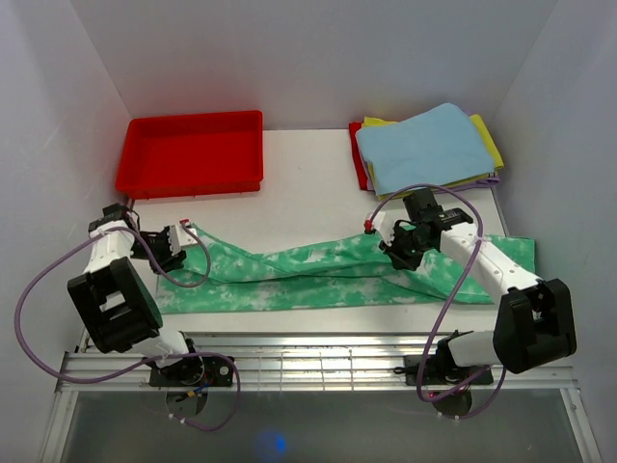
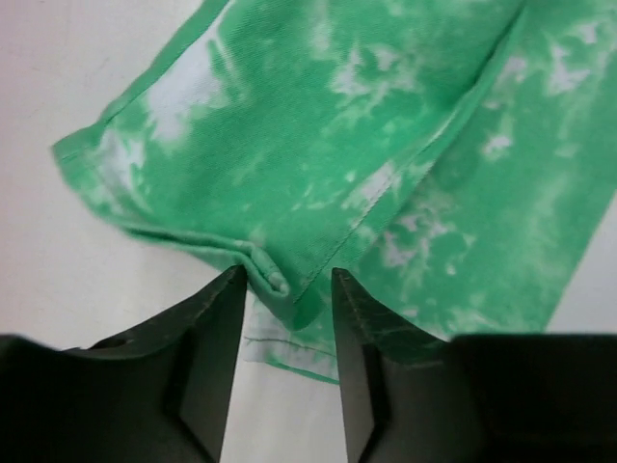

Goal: Fold and stack the trousers
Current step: Fold the trousers

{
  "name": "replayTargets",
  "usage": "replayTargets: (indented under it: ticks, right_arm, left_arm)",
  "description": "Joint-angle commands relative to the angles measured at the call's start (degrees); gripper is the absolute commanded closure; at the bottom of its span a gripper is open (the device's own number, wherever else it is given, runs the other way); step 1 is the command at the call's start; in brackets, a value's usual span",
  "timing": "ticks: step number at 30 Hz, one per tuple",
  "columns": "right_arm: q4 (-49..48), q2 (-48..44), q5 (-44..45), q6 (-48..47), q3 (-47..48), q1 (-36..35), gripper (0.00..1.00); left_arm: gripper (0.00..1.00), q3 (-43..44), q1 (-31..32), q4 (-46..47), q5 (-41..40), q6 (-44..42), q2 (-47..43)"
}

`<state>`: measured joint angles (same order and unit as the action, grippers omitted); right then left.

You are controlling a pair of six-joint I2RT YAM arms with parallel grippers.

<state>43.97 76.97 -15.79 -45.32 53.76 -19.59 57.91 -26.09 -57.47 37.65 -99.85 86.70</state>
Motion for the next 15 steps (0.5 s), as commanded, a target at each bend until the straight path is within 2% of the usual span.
replayTargets:
  ticks: [1, 3, 4, 5, 7, 11, 15]
  right_arm:
    - [3.32, 0.99, -0.56, -1.79, 1.61, 0.52, 0.92]
    - [3.93, 1.08, -0.56, -2.58, 0.57, 0.52, 0.92]
    - [3.94, 0.99, -0.29, -2.84, -0.05, 0.52, 0.92]
    - [3.76, 0.73, -0.12, -3.1, -0.84, 0.52, 0.92]
    - [3.58, 0.29, 0.5, -3.9, -3.12, 0.52, 0.92]
    - [2.71, -0.41, 1.11, -4.34, -6.29, 0.52, 0.92]
    - [2.62, -0.85, 0.59, -5.04, -8.66, 0.52, 0.92]
  left_arm:
    - [0.47, 0.43, -2.47, -5.02, 2.07, -8.7, -4.61]
    - [0.43, 5.43, -2.65, -6.76, 6.54, -4.41, -2.16]
    - [0.41, 12.07, -2.65, -8.52, 8.13, -1.86, -0.4]
    - [0.31, 15.44, -2.65, -10.62, 10.4, -1.58, 3.62]
    - [0.25, 20.9, -1.0, -13.98, 10.43, 1.04, 6.98]
    - [0.25, 29.96, 2.79, -14.42, 7.8, 4.21, 12.61]
    - [0.28, 37.26, 9.54, -13.81, 3.24, 13.18, 20.59]
